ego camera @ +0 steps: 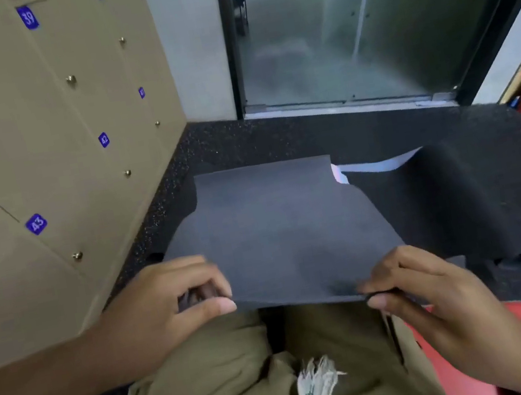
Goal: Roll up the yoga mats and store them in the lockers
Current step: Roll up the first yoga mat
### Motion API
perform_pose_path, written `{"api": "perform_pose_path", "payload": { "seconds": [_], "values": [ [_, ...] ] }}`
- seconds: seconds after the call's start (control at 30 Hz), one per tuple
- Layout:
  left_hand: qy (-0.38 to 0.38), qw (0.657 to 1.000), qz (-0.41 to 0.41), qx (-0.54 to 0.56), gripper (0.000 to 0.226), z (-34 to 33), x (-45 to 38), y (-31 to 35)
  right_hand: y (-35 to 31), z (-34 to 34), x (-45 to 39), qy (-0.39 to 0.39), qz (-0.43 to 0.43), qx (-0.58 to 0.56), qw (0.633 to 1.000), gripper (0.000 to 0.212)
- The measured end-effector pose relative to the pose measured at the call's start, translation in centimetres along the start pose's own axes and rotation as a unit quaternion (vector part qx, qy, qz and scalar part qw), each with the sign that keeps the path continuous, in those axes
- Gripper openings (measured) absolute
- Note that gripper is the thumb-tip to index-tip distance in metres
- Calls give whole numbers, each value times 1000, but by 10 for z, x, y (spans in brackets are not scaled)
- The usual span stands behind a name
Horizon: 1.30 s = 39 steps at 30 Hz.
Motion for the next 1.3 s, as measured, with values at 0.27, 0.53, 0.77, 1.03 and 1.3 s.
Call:
{"api": "perform_pose_path", "payload": {
  "seconds": [0.27, 0.53, 0.77, 1.03, 1.3],
  "values": [
    [-23, 995, 76, 55, 17, -36, 51, -11, -8, -18, 35, -62, -63, -58, 994, 27],
    [-36, 979, 179, 87, 14, -58, 59, -28, -1, -36, 31, -128, -182, -89, 971, 14],
    [-18, 990, 137, 36, 12, -58, 51, -36, 11, -50, 19, -128, -162, -25, 978, 23],
    [-25, 996, 67, 51, 11, -59, 41, -58, 20, -63, 21, -43, -15, -17, 999, 15],
    [-17, 999, -30, 16, 17, -60, 44, -65, 21, -68, 27, -35, 110, 34, 993, 17]
  ]
}}
Point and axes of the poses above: each hand's wrist, its own x-axis away from the middle knuckle, its own z-axis out of the back of the hand, y = z × x, the point moved 3 cm from there along -x, towards the middle knuckle, and after that the axes turned 7 degrees about y, right-handed, at the moved point
